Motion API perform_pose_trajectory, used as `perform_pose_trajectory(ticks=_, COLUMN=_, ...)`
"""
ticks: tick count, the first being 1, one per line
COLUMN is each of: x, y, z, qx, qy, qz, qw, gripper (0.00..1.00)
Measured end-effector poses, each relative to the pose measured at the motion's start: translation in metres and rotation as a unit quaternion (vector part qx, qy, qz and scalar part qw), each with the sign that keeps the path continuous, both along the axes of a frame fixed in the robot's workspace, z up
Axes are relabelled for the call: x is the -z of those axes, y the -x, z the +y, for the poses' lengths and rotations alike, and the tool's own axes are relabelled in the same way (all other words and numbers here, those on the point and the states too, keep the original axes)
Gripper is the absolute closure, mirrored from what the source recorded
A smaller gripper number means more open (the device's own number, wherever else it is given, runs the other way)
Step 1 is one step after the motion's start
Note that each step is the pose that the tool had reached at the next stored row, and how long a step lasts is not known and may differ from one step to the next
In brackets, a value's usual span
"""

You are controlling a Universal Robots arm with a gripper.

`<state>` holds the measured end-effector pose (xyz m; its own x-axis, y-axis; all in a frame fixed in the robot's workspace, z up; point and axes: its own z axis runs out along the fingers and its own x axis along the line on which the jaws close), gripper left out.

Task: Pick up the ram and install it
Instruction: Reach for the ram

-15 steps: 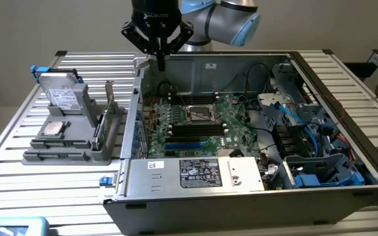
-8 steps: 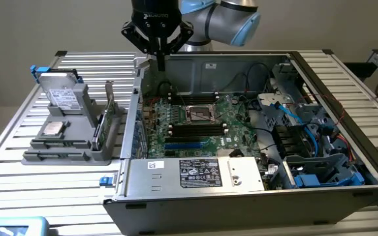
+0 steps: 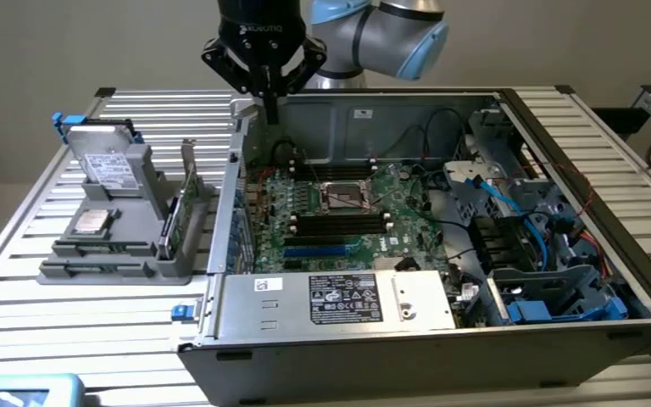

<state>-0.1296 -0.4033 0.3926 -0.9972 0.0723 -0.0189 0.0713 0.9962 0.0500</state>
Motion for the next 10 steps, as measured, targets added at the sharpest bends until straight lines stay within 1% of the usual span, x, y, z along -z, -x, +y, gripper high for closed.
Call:
perform_pose_trajectory(ticks=7, x=0.0012, y=0.021, z=-0.0107, qx=0.000, qy=0.0000, qz=0.0000, qw=1.0000, gripper=0.89)
perform_pose_trajectory(ticks=10, x=0.0028, y=0.032, z=-0.0135, qx=0.000, qy=0.0000, qz=0.0001, qw=1.0000, gripper=0.89)
